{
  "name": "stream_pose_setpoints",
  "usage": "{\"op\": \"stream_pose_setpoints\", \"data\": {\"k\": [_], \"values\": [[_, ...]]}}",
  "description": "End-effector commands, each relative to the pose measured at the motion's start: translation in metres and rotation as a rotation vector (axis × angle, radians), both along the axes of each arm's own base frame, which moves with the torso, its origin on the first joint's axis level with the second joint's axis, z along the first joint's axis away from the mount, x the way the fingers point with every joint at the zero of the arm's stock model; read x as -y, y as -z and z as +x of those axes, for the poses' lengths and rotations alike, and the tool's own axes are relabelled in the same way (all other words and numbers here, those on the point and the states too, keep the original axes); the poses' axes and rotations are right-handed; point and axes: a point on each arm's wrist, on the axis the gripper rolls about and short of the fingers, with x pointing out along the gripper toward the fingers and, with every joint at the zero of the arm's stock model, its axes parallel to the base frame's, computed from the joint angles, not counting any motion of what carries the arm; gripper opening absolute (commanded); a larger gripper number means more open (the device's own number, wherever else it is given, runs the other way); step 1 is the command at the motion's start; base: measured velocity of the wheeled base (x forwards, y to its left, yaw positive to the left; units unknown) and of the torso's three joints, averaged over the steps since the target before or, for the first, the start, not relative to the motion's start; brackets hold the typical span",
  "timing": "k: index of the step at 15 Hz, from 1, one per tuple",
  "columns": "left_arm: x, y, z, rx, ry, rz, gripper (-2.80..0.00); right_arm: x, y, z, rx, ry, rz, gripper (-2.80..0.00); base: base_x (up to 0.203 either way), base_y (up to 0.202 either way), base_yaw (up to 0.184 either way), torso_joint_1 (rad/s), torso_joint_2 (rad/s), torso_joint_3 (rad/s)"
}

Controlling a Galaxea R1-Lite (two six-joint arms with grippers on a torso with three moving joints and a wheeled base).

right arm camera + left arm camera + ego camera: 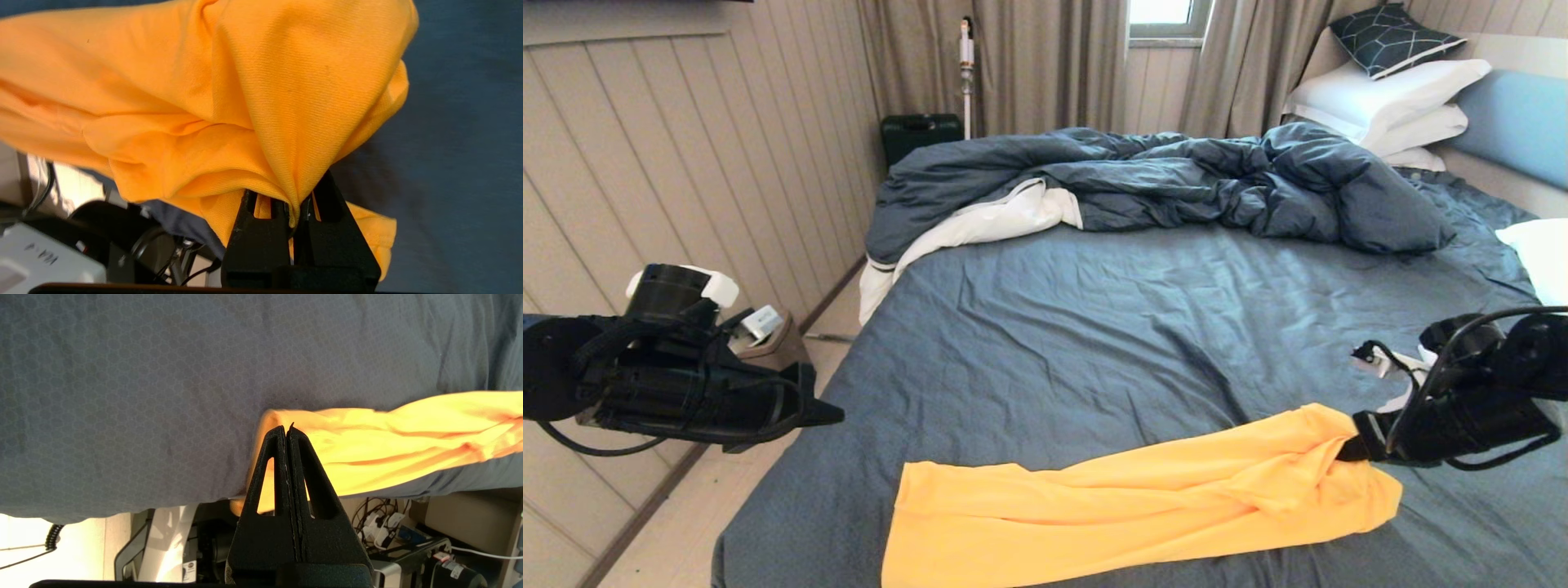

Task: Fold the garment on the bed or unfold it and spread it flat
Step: Fold the yellow T-shirt

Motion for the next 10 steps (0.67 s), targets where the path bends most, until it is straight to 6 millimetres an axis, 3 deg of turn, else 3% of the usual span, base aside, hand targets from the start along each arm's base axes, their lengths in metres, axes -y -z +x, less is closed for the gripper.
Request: {"op": "stream_pose_setpoints", "data": {"k": [1, 6, 10], "values": [[0.001, -0.001, 0.0, 0.003, 0.003, -0.004, -2.8, 0.022, -0.003, -0.001, 0.02, 0.062, -0.011, -2.8, 0.0, 0.0, 0.0, 0.0, 0.0, 0.0], [0.011, -0.004, 0.0, 0.012, 0.034, -0.008, -2.8, 0.099, -0.01, -0.001, 0.08, 0.255, -0.055, -2.8, 0.0, 0.0, 0.0, 0.0, 0.0, 0.0], [0.012, -0.004, 0.003, 0.013, 0.037, -0.009, -2.8, 0.149, -0.009, 0.009, 0.072, 0.363, -0.109, -2.8, 0.0, 0.0, 0.0, 0.0, 0.0, 0.0]]}}
